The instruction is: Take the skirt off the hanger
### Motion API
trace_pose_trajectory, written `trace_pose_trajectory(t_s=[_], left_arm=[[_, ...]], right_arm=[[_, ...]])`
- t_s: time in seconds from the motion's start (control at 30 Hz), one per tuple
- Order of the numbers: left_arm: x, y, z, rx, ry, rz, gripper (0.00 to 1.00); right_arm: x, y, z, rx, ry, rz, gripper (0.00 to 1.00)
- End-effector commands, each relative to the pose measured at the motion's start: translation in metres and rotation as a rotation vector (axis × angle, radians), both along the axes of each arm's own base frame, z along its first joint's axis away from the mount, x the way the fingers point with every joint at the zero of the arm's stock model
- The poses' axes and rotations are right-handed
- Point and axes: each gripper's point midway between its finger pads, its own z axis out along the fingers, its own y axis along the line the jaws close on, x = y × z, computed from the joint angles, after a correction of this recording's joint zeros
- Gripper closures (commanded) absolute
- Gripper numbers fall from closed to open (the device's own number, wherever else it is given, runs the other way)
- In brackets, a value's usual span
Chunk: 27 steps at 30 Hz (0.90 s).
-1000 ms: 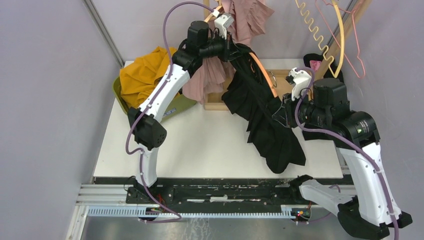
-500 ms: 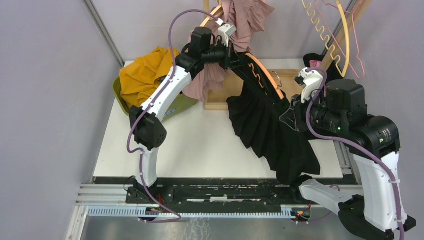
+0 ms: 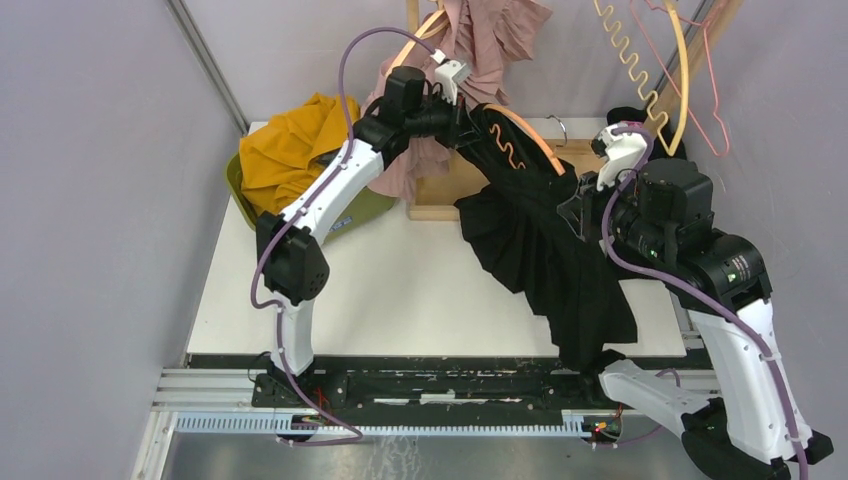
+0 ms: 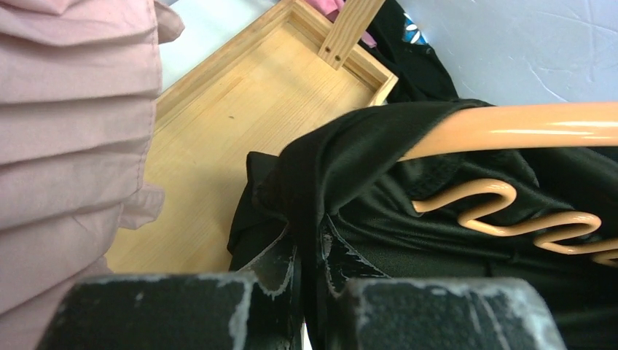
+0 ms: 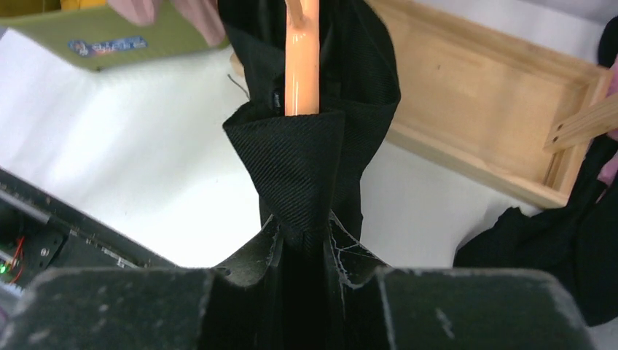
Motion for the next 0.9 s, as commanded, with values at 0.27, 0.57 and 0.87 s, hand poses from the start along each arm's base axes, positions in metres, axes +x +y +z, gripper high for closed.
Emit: trace_pose_trajectory(t_s=[0.27,0.57,0.87], left_arm=[[-0.013,0.002,0.011,0.048,-0.075,0.024,0.92],[-0.014,0.011,0.001,0.112,-0.086,0.039,0.92],[-0.041,0.027,0.067,0.133,-0.323,0.033,0.20]], right_arm=[[0.071,0.008,0.089,0.157,-0.409,-0.131,0.99],[0.054,0.009,0.082,0.094,-0.357,-0.055,0.99],[0.050,0.018,0.066,0.086,-0.285,-0.005,0.99]])
